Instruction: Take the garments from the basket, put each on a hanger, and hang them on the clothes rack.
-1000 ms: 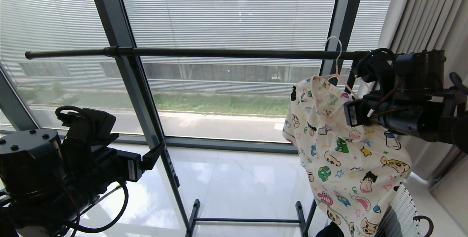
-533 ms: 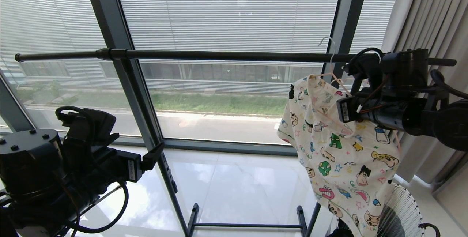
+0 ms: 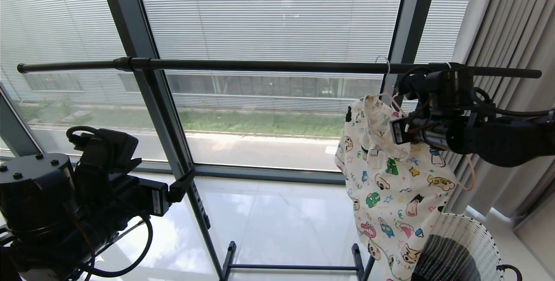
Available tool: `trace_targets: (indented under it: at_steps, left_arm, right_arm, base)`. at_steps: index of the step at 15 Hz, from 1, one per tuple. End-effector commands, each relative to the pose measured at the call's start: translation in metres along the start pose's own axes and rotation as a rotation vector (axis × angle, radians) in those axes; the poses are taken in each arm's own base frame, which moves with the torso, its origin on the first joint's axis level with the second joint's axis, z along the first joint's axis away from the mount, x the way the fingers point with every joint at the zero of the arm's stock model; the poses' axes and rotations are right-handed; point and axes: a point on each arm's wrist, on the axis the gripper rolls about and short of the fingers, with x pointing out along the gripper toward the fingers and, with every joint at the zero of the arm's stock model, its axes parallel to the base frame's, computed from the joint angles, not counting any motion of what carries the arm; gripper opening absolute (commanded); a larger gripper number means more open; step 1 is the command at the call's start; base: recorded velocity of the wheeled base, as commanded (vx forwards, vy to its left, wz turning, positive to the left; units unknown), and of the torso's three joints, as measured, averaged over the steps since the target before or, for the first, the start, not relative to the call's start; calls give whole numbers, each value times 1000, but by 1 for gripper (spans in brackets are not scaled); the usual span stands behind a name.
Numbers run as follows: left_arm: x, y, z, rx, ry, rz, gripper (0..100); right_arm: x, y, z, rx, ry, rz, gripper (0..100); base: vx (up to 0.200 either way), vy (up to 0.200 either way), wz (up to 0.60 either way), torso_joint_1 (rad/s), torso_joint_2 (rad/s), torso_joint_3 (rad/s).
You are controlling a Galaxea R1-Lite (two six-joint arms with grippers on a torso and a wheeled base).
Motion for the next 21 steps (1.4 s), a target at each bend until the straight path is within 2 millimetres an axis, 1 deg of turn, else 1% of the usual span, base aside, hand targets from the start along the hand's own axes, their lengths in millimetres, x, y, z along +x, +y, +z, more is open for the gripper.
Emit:
trace_targets:
  at_steps: [1, 9, 10, 12, 13, 14, 16, 17, 19, 20, 21]
  left_arm:
    - [0, 0, 0, 0, 1, 19, 100]
    - [-1, 0, 1, 1, 0, 29, 100]
    - [-2, 0, 1, 1, -1, 29, 100]
    - [-2, 0, 1, 0, -1, 32, 100]
    - [-1, 0, 0, 1, 1, 35, 100]
    - [-1, 1, 0, 1, 6, 56, 100]
    - [1, 2, -1, -3, 24, 124, 100]
    - [1, 3, -2, -6, 31, 139, 100]
    - [2, 7, -3, -10, 35, 161, 100]
    - [2, 9, -3, -12, 37, 168, 100]
    - [2, 9, -3, -12, 37, 173, 100]
  right_arm:
    - [9, 4, -6, -9, 23, -5, 0]
    - [9, 3, -6, -6, 20, -10, 0]
    - [7, 2, -4, -4, 16, -10, 100]
    - [-1, -1, 1, 3, -4, -11, 100]
    - [-10, -5, 6, 10, -23, -12, 100]
    - [-20, -8, 8, 14, -35, -11, 100]
    - [-49, -18, 11, 12, -68, -13, 100]
    - [-60, -22, 7, -22, -66, -14, 100]
    - [-90, -33, -8, -132, -59, -10, 100]
    - [-102, -37, -16, -158, -55, -10, 100]
    - [-112, -40, -19, -156, -65, -9, 100]
  base:
    - [0, 0, 0, 0, 0, 0]
    - [0, 0, 0, 0, 0, 0]
    - [0, 0, 0, 0, 0, 0]
    - [0, 0, 0, 0, 0, 0]
    - [0, 0, 0, 0, 0, 0]
    - [0, 0, 0, 0, 0, 0]
    - [0, 0, 0, 0, 0, 0]
    - [0, 0, 0, 0, 0, 0]
    - [0, 0, 0, 0, 0, 0]
    - [0, 0, 0, 0, 0, 0]
    - [0, 0, 0, 0, 0, 0]
